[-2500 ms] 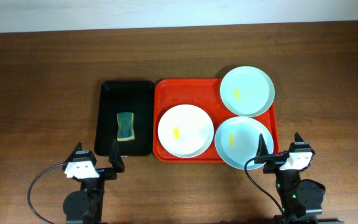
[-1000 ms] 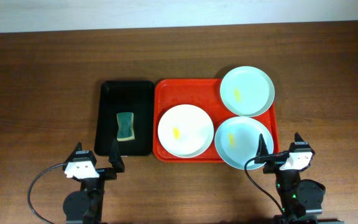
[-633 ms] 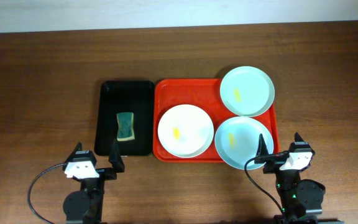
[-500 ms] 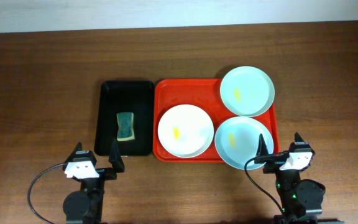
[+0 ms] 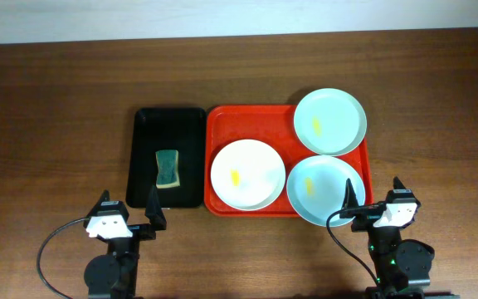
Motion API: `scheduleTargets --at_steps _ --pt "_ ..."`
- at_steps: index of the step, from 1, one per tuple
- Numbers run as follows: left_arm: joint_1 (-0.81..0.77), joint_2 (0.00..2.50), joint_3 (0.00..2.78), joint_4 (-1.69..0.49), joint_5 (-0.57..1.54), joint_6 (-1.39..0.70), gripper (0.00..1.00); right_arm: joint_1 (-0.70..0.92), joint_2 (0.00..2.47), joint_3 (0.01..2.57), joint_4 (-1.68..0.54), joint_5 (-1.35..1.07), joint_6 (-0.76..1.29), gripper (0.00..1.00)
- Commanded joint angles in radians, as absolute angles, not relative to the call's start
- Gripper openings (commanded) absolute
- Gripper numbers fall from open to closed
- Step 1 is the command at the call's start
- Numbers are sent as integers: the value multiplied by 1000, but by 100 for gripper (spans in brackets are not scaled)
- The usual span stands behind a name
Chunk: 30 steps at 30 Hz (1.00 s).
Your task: Clean dirty plates on tray and stack at the side
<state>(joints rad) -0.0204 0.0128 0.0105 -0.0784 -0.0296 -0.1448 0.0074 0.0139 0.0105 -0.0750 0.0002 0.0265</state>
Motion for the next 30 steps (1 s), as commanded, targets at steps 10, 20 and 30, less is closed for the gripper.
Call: scheduleTargets --at_steps 10,20,30 --pt "-25 7 71 -128 -22 -125 99 13 4 6 -81 12 35 98" --pt "-25 86 376 -418 -22 -125 99 13 4 6 -81 12 35 98" --pt "-25 384 680 -599 24 -125 99 13 4 6 -81 12 35 98"
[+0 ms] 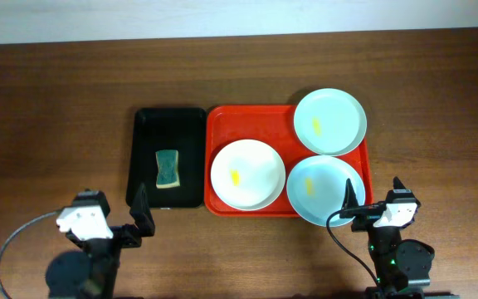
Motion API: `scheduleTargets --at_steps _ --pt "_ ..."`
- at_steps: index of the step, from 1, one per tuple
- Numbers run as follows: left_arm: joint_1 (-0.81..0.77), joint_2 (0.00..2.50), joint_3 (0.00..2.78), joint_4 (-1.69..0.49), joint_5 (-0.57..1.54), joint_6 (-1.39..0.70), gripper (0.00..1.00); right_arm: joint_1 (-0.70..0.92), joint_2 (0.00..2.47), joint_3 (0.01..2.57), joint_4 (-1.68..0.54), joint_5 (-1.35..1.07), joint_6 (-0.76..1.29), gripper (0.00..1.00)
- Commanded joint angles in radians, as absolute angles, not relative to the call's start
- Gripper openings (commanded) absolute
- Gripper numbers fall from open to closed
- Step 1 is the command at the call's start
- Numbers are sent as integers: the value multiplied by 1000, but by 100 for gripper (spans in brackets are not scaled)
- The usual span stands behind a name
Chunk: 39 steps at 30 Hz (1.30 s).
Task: Clean dirty plates on tray and stack at the side
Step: 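Move the left gripper forward over the black tray toward the sponge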
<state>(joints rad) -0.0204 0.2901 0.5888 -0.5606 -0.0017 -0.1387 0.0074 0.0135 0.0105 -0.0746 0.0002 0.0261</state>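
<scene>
Three plates lie on the red tray [222,124], each with a yellow smear: a white plate [248,174] at the front left, a pale blue plate [330,121] at the back right, and another pale blue plate [322,189] at the front right. A green sponge [168,168] rests in the black tray [148,124] to the left. My left gripper [111,207] stands open near the table's front edge, left of the black tray. Just in front of the near blue plate, my right gripper [373,190] is open. Neither holds anything.
The two trays sit side by side mid-table on dark wood [56,108]. Cables run from both arm bases at the front edge.
My left arm has moved to the left and slightly forward; its gripper is still open. The right arm, plates and sponge have not moved.
</scene>
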Motion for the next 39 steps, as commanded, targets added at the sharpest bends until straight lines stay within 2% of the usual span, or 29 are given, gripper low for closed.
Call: scheduleTargets --at_steps 1,11,19,20,21,23,31,35,37,39 --pt "-25 426 719 -633 24 -125 99 13 4 6 -81 12 35 98" --pt "-25 794 1103 -993 23 -125 99 13 4 6 -81 12 35 98" --pt "-25 826 1117 -1031 71 -125 100 13 4 6 -81 12 35 98" --pt "-25 826 1116 -1036 71 -125 95 13 4 6 -81 12 35 98" --pt "-25 826 1115 -1045 70 -125 84 13 4 6 -81 12 35 98" --pt "-25 830 1115 -1073 64 -125 75 13 4 6 -81 12 35 98" --pt "-25 960 1115 -1215 59 -125 72 13 4 6 -81 12 35 98" --pt "-25 1077 1116 -1233 97 -125 66 13 4 6 -81 12 35 98" --pt "-25 1123 1116 -1222 118 -125 72 13 4 6 -81 12 35 98" --pt "-25 1148 1116 -1198 118 -126 72 13 4 6 -81 12 35 98"
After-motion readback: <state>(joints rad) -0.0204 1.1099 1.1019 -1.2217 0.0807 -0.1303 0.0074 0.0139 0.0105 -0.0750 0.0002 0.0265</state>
